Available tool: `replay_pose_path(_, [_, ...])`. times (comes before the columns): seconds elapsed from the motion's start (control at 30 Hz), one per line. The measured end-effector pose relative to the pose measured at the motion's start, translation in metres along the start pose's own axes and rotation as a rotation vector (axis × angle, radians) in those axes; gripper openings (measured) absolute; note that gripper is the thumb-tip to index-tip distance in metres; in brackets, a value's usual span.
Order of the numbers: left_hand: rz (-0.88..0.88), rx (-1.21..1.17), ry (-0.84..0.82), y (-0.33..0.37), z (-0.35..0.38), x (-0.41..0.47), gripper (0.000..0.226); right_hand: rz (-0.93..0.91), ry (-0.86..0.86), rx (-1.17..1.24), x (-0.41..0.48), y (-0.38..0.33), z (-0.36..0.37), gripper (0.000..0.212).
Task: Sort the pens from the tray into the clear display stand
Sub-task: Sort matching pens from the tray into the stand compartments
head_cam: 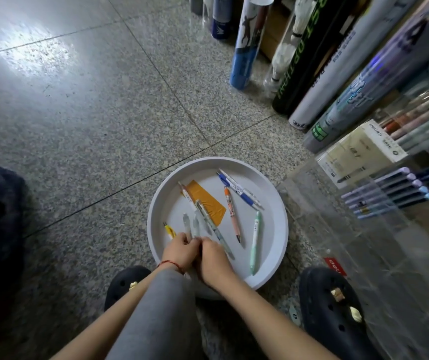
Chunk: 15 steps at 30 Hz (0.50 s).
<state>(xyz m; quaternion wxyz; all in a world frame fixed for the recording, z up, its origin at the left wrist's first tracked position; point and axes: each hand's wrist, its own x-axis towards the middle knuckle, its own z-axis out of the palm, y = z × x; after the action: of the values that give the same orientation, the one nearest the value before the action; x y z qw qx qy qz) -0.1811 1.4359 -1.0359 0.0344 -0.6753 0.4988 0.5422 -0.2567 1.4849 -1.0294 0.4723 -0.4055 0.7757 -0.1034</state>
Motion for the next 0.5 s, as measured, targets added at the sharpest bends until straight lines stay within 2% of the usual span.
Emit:
replay_pose_path(0.1, [0.113,-0.046,-0.092,0.002,0.001,-0.004,0.024,-0.033,-0.002,0.072,-0.008,0.006,-0.014,0.026])
replay_pose_path(0.17, [0.166,-0.091,-0.175,0.009,0.001,-0.015,0.026,-0.037,-0.002,0.135,-0.017,0.01,-0.029,0.009])
replay_pose_path(0.3, [0.234,-0.087,-0.311,0.041,-0.002,-0.05,0.021,-0.061,0.039,0.158,-0.044,0.008,-0.073,0.027])
replay_pose_path(0.43, [0.515,0.109,-0.265,0.112,0.0,-0.096,0.019,-0.108,0.095,0.3,-0.082,0.008,-0.154,0.023])
replay_pose_path(0.5, [0.587,0.073,-0.301,0.148,0.001,-0.12,0.018,-0.143,0.192,0.477,-0.107,0.008,-0.201,0.014])
